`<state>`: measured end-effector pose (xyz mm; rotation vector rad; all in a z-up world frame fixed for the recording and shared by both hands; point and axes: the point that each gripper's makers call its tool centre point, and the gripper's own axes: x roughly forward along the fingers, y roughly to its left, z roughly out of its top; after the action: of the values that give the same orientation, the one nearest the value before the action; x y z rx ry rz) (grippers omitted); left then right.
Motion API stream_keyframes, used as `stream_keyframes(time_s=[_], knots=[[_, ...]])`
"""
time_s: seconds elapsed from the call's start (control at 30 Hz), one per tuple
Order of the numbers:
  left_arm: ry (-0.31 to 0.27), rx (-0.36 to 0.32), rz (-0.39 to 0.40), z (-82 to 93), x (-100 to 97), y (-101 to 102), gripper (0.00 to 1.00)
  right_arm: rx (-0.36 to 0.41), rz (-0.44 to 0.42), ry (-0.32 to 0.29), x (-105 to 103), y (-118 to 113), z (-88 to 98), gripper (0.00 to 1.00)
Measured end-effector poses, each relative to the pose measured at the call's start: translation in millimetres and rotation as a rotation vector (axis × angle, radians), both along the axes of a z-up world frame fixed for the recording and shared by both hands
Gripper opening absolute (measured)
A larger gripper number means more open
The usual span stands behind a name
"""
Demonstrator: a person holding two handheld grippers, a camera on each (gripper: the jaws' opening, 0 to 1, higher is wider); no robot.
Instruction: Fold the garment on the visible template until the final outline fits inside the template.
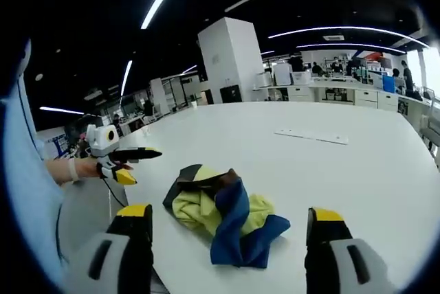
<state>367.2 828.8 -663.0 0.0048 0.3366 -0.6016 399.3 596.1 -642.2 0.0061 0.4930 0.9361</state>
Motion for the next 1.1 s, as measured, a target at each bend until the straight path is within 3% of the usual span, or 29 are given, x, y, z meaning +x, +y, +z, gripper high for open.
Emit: stream_keyframes(time_s=[0.17,0.43,1.1], knots=[[-0.021,0.056,-0.016,-3.6,5.7,-3,0.77,0.0,0.004,0.007,-1,0,-1.3,0.9],[-0.028,0.086,-0.029,-9.0,14.9,-6,0.69,-0.002,0.003,0.022,-1,-2,-5.1,0.84],[-0.008,0.098,-0.035,-15.6,11.8,0,0.67,-0.009,-0.01,0.046,-5,-6,-14.7,0.81]])
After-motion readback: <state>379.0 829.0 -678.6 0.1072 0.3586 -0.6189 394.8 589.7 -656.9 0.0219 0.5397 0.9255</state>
